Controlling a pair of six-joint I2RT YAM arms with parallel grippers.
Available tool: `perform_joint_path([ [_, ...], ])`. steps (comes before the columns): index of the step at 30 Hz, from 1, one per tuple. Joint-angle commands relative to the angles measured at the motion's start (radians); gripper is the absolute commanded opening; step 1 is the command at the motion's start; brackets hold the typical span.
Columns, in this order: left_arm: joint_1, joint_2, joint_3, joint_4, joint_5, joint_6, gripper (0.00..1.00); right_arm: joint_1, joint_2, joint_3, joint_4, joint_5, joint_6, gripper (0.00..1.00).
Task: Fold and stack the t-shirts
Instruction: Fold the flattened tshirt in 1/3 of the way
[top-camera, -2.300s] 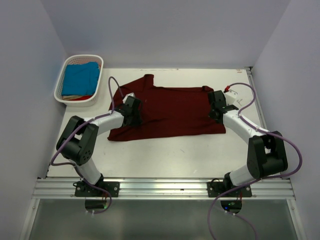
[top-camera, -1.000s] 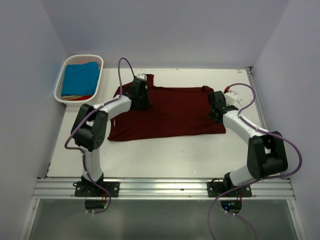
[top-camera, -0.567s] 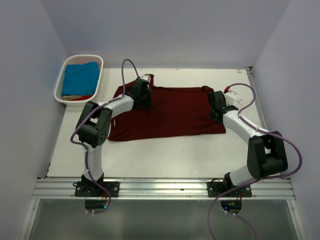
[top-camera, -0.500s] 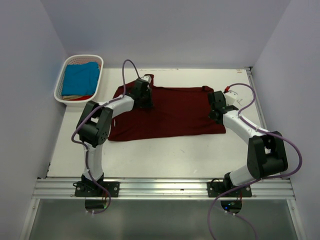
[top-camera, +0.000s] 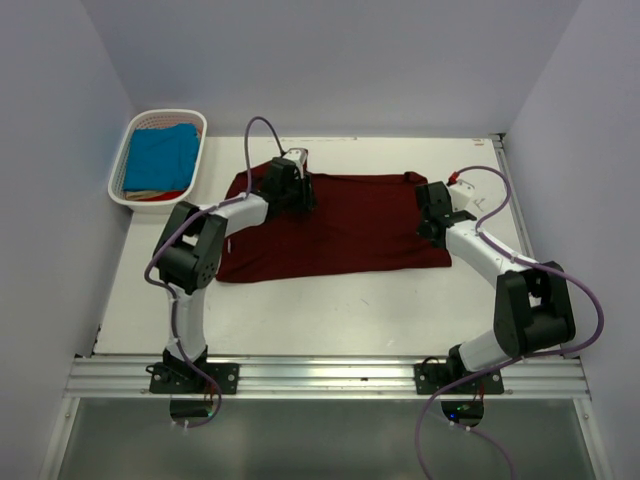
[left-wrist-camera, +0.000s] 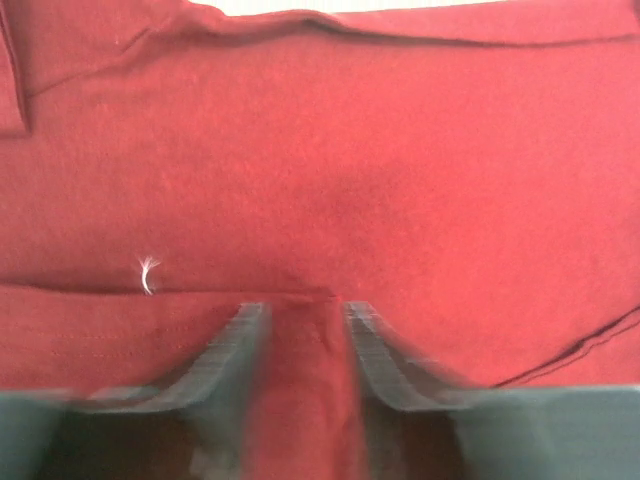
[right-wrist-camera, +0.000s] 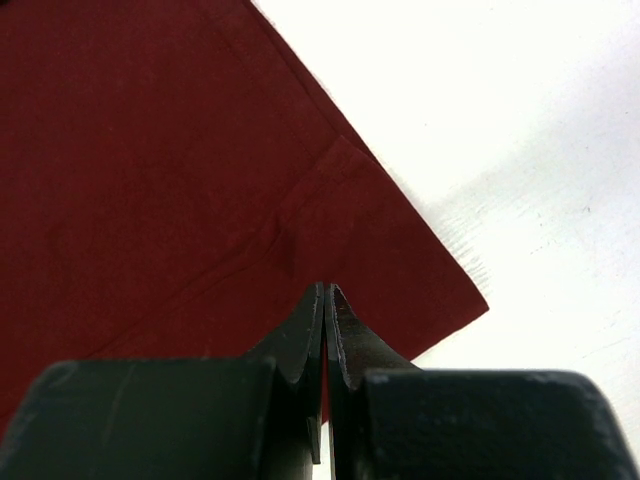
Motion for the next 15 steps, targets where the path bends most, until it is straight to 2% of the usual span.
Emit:
perform_joint_path([
  [1, 0.009, -0.069, -0.048, 0.159, -0.011, 0.044, 0.53, -0.004, 0.001, -0.007, 0.037, 0.013, -0.019, 0.00],
  [2, 0.009, -0.095, -0.068, 0.182, -0.025, 0.044, 0.78, -0.003, 0.001, -0.009, 0.040, 0.012, -0.023, 0.02],
  [3, 0.009, -0.107, -0.076, 0.191, -0.055, 0.047, 1.00, -0.003, -0.002, -0.009, 0.043, 0.006, -0.025, 0.07],
  [4, 0.012, -0.127, -0.082, 0.197, -0.063, 0.051, 1.00, -0.003, 0.000, -0.009, 0.046, 0.003, -0.026, 0.11],
  [5, 0.011, -0.133, -0.082, 0.197, -0.077, 0.054, 1.00, -0.004, -0.005, -0.009, 0.055, -0.003, -0.035, 0.21],
  [8, 0.029, -0.144, -0.045, 0.170, -0.079, 0.059, 1.00, -0.001, -0.011, -0.007, 0.073, -0.031, -0.055, 0.39],
  [12, 0.099, -0.092, 0.099, 0.066, -0.079, 0.048, 1.00, -0.001, -0.032, -0.004, 0.106, -0.085, -0.092, 0.53],
  [15, 0.141, 0.009, 0.283, -0.065, -0.079, 0.051, 1.00, -0.001, -0.031, 0.016, 0.106, -0.115, -0.117, 0.61],
])
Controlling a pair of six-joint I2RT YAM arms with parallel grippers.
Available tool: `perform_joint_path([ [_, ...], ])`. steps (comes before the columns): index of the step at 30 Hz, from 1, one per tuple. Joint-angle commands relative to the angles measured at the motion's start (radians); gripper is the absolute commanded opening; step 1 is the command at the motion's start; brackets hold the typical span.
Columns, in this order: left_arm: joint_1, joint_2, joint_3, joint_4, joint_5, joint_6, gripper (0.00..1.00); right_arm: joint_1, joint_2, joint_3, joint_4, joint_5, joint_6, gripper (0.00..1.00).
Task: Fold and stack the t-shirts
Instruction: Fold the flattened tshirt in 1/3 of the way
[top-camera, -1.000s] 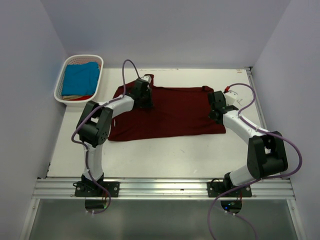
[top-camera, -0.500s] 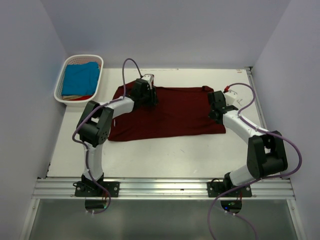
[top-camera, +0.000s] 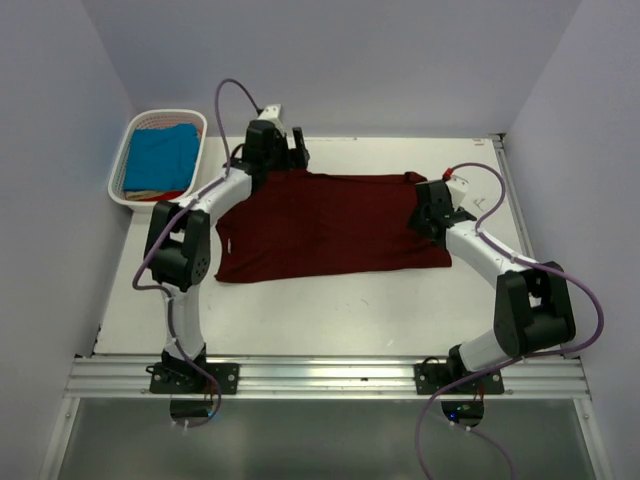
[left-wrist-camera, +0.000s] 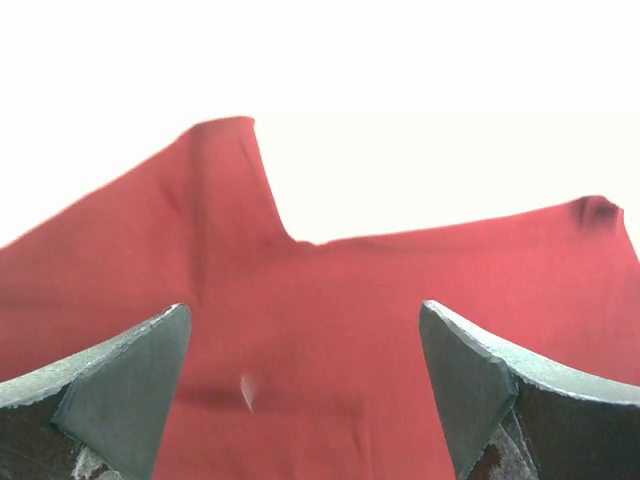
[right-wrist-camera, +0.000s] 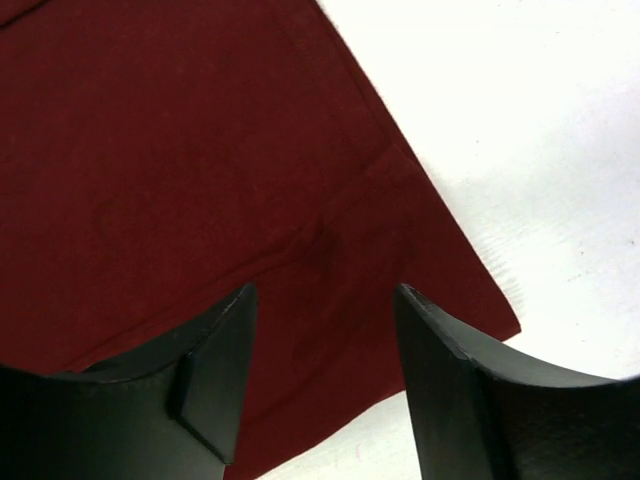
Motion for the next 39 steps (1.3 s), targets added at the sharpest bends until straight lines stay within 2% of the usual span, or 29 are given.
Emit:
perform_joint_path([
  [1, 0.070, 0.121, 0.260, -0.119, -0.020, 0.023, 0.97, -0.001, -0.029, 0.025, 0.036, -0.053, -0.056, 0.63],
  [2, 0.078, 0.157, 0.317, -0.199, -0.007, 0.017, 0.96, 0.000, -0.028, 0.029, 0.032, -0.063, -0.059, 0.63],
  [3, 0.091, 0.195, 0.438, -0.241, 0.002, 0.013, 0.93, 0.000, -0.026, 0.035, 0.030, -0.068, -0.064, 0.65],
  [6, 0.110, 0.327, 0.621, -0.381, 0.039, -0.010, 0.82, 0.000, -0.021, 0.042, 0.027, -0.073, -0.070, 0.65],
  [9, 0.119, 0.395, 0.667, -0.449, 0.057, -0.038, 0.72, 0.000, -0.017, 0.045, 0.021, -0.071, -0.070, 0.66],
  [14, 0.119, 0.394, 0.602, -0.460, 0.080, -0.036, 0.60, 0.002, -0.003, 0.040, 0.021, -0.073, -0.067, 0.65],
  [18, 0.116, 0.332, 0.452, -0.400, 0.092, -0.013, 0.58, 0.002, 0.003, 0.028, 0.033, -0.076, -0.059, 0.65],
  [20, 0.116, 0.309, 0.425, -0.383, 0.070, 0.005, 0.59, 0.002, 0.011, 0.023, 0.036, -0.083, -0.053, 0.65],
  [25, 0.118, 0.358, 0.471, -0.444, 0.051, 0.045, 0.58, 0.002, 0.015, 0.017, 0.042, -0.091, -0.044, 0.64],
  [32, 0.118, 0.378, 0.459, -0.437, 0.045, 0.049, 0.57, 0.002, 0.012, 0.017, 0.042, -0.083, -0.049, 0.61],
  [35, 0.118, 0.384, 0.459, -0.440, 0.034, 0.056, 0.55, 0.002, 0.012, 0.016, 0.047, -0.085, -0.050, 0.56],
  [39, 0.116, 0.398, 0.457, -0.438, 0.029, 0.066, 0.46, 0.002, 0.014, 0.012, 0.056, -0.094, -0.049, 0.47],
])
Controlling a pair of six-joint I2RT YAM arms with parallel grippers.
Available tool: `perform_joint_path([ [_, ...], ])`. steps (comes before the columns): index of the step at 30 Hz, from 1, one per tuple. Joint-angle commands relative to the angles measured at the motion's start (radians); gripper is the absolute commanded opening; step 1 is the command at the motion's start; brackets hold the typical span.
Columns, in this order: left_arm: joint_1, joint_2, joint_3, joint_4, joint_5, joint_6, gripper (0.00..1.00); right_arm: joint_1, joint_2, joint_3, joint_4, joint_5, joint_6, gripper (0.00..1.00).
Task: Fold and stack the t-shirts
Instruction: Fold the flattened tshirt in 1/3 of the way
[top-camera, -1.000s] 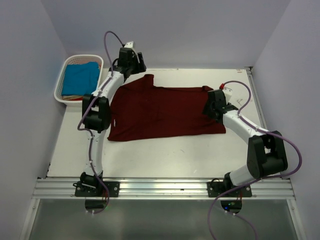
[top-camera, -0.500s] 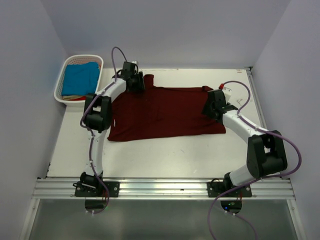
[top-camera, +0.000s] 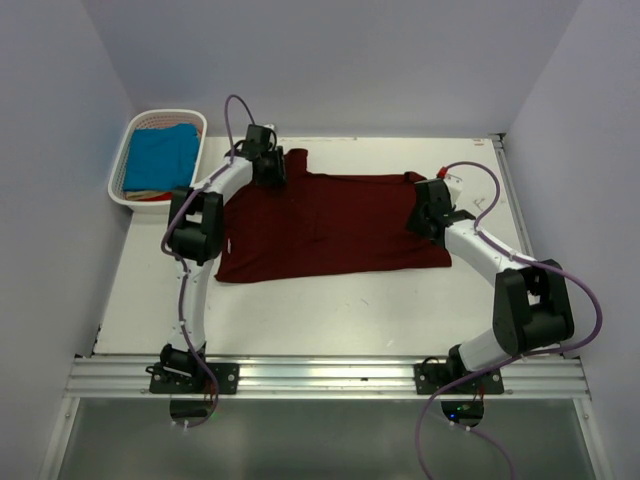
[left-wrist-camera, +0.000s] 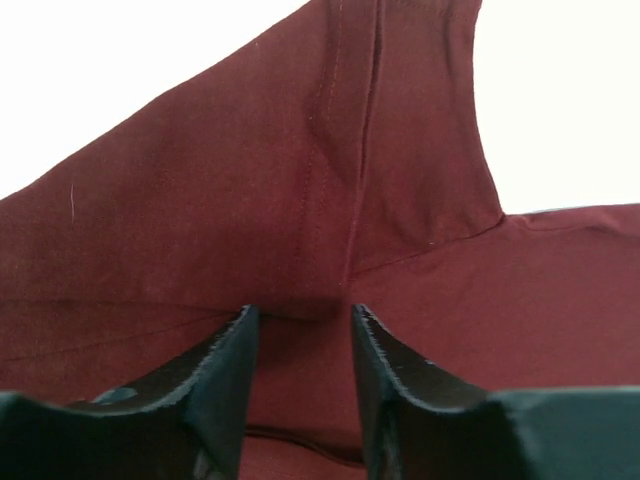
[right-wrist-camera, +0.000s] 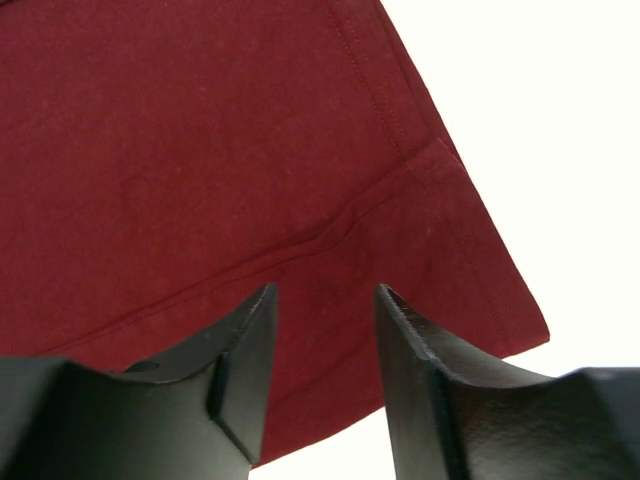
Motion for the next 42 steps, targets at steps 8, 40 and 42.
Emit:
perform_joint_path([
  [8, -0.001, -0.024, -0.047, 0.067, -0.032, 0.102, 0.53, 0.001, 0.001, 0.003, 0.040, -0.010, -0.002, 0.46],
  [40, -0.097, -0.058, 0.005, 0.076, -0.239, 0.356, 0.58, 0.001, 0.056, 0.014, 0.051, -0.002, -0.024, 0.46],
  [42, -0.095, -0.052, 0.010, 0.087, -0.239, 0.359, 0.57, 0.001, 0.057, 0.014, 0.050, -0.002, -0.025, 0.46],
])
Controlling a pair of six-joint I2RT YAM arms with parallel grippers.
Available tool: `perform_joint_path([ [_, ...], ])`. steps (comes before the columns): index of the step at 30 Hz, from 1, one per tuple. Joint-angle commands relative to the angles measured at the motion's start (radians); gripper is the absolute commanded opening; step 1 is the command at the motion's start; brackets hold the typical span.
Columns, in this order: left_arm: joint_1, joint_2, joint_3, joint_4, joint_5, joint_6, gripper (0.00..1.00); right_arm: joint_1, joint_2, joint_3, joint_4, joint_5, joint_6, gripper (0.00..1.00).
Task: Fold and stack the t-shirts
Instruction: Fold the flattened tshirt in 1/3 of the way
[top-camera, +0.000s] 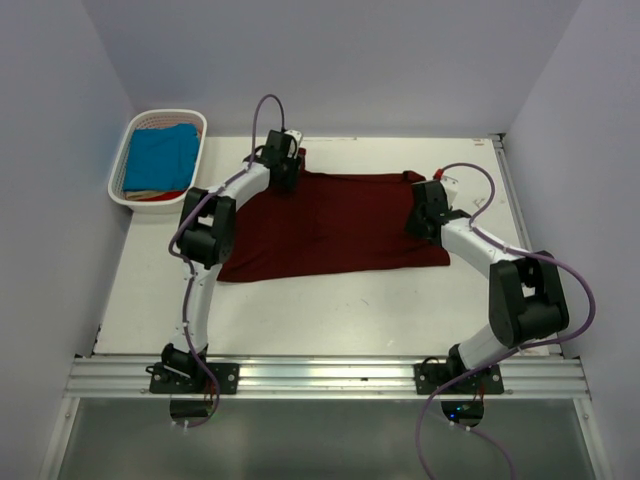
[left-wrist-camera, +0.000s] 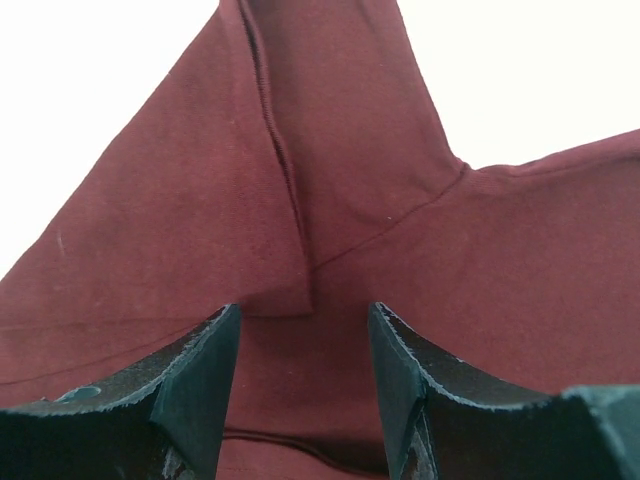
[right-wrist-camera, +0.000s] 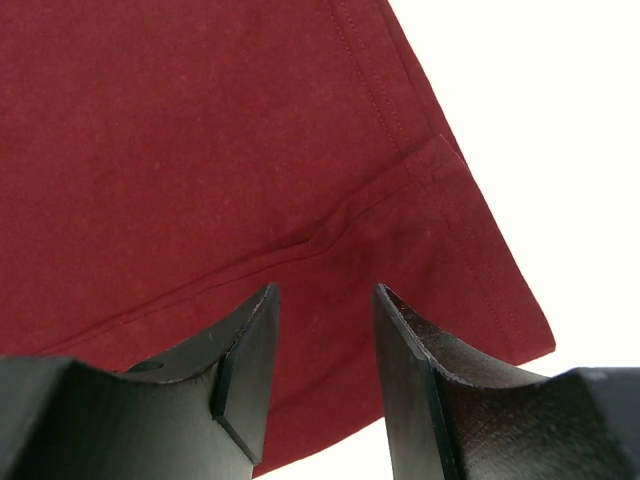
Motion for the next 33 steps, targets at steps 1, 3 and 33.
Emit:
perform_joint_path([
  [1, 0.006, -0.049, 0.038, 0.040, -0.037, 0.031, 0.57, 0.001, 0.004, 0.014, 0.021, 0.004, -0.018, 0.46],
  [3, 0.006, -0.039, 0.056, 0.045, -0.031, 0.037, 0.57, 0.001, 0.004, 0.014, 0.019, 0.005, -0.020, 0.46],
  [33, 0.031, 0.046, 0.076, 0.044, 0.011, 0.002, 0.48, 0.001, 0.024, 0.020, 0.016, 0.017, -0.024, 0.26],
])
